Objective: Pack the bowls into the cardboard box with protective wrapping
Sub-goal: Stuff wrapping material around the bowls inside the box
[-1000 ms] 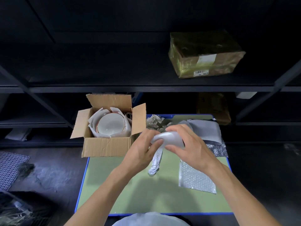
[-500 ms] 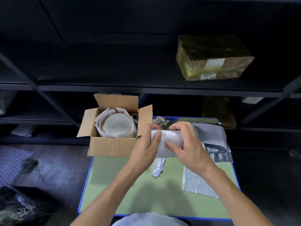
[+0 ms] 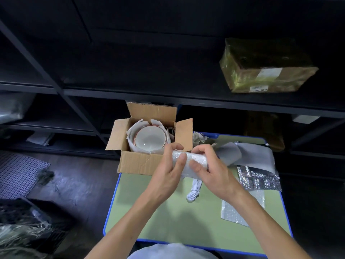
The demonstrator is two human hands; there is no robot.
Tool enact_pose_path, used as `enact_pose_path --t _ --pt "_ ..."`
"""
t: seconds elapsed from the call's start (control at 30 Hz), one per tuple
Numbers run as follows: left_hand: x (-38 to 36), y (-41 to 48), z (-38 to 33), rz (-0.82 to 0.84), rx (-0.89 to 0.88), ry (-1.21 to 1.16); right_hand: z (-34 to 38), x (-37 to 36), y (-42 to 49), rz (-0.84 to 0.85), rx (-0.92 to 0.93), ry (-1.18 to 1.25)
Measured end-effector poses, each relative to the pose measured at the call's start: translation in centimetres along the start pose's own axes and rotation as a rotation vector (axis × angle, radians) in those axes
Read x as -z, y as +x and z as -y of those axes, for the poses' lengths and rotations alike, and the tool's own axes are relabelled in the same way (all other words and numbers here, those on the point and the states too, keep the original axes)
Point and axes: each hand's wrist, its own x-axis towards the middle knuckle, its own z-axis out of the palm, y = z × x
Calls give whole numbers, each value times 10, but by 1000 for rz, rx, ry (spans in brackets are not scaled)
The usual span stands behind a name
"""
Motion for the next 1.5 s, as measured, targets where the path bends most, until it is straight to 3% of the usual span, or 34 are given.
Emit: enact_pose_path --t 0.13,0.2,0.5,0.63,0.8,0.93,1.13,1.3,1.5 --pt "11 -1 8 -195 36 24 9 -24 3 27 2 30" --pt "23 2 11 -215 72 -19 14 -31 7 -24 21 29" --pt "54 0 34 -10 65 -18 29 -53 13 -67 -137 104" --pt "61 0 39 76 91 67 37 -57 10 -83 -148 89" --pt "77 23 36 186 -23 221 46 -46 17 -150 -184 47" --pt "87 50 43 63 -233 498 51 -30 33 -307 -143 -216" --pt "77 84 58 78 -222 798 48 -46 51 -209 -48 -602" --pt "72 90 72 48 -250 825 40 -64 58 -154 9 -735" --pt "76 83 78 -47 -242 824 39 -76 78 -64 -99 -812"
